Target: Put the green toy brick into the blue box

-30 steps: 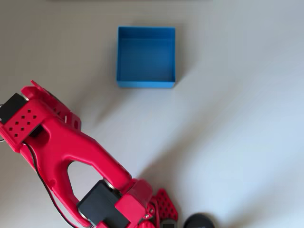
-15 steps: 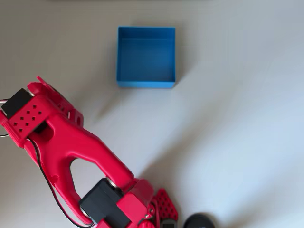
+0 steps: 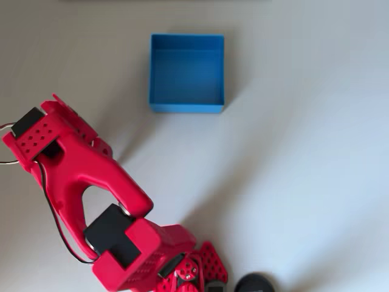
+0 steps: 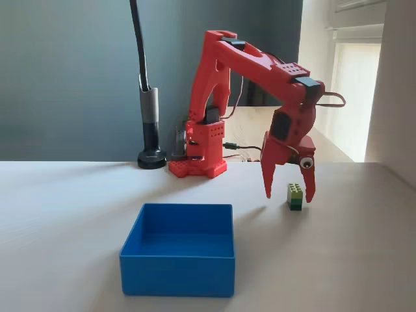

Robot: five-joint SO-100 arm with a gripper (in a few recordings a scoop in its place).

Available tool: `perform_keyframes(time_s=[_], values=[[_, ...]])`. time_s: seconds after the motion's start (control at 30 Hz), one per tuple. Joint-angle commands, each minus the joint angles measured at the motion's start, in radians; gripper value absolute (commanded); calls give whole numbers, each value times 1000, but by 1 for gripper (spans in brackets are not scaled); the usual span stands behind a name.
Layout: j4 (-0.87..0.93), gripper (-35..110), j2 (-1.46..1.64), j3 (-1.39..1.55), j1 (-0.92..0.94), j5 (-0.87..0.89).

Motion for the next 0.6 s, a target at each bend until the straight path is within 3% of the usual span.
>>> perform_keyframes(time_s=[0.0,0.4,0.57], values=[[-12,27,18,-40,-14,15],[-77,1,17,-34,-23,74],[-77,0,17,-52,-28,106]])
